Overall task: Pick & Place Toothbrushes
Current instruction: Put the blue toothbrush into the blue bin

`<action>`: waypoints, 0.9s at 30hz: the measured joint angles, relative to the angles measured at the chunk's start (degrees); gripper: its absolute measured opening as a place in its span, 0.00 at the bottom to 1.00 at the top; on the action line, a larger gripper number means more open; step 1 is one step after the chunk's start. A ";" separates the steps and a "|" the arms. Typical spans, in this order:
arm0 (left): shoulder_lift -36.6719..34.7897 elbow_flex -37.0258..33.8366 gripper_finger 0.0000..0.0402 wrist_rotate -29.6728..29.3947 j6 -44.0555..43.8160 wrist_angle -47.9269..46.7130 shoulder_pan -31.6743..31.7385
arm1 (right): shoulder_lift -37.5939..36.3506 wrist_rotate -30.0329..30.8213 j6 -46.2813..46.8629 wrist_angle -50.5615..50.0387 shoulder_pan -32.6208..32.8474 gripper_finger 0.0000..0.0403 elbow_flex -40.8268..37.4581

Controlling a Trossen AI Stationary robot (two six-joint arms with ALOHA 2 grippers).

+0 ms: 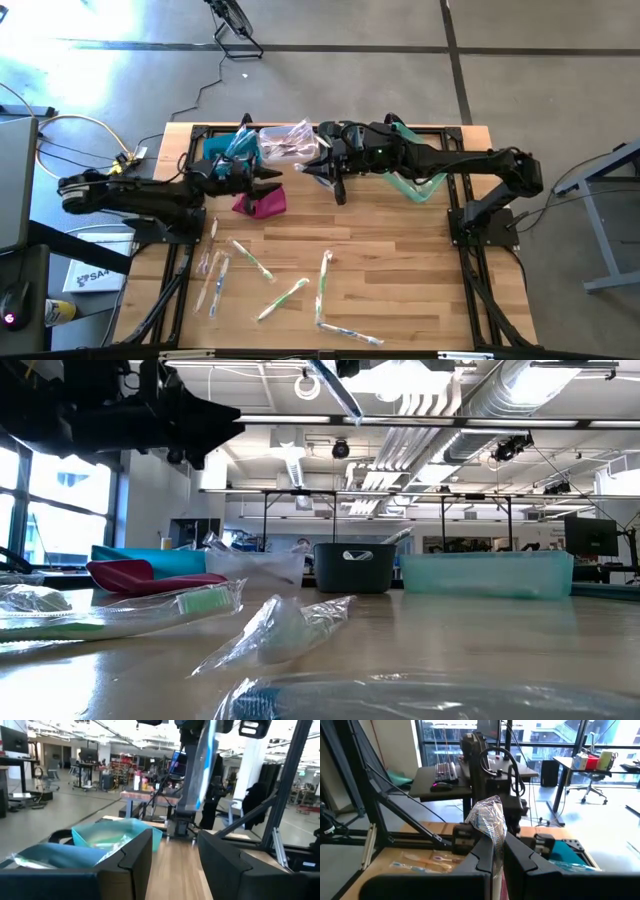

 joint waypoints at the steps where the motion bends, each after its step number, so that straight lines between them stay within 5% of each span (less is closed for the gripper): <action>1: 1.19 0.76 0.39 -0.41 0.01 0.32 -0.33 | -0.02 -0.01 0.00 0.10 0.00 0.02 0.00; 20: 16.11 13.97 0.39 -0.73 -0.32 0.37 -0.90 | -0.02 -1.57 -0.01 0.81 0.34 0.02 0.00; 27: 16.15 17.05 0.39 9.31 2.46 0.33 -0.94 | 1.33 -1.60 -0.24 3.93 0.99 0.02 0.03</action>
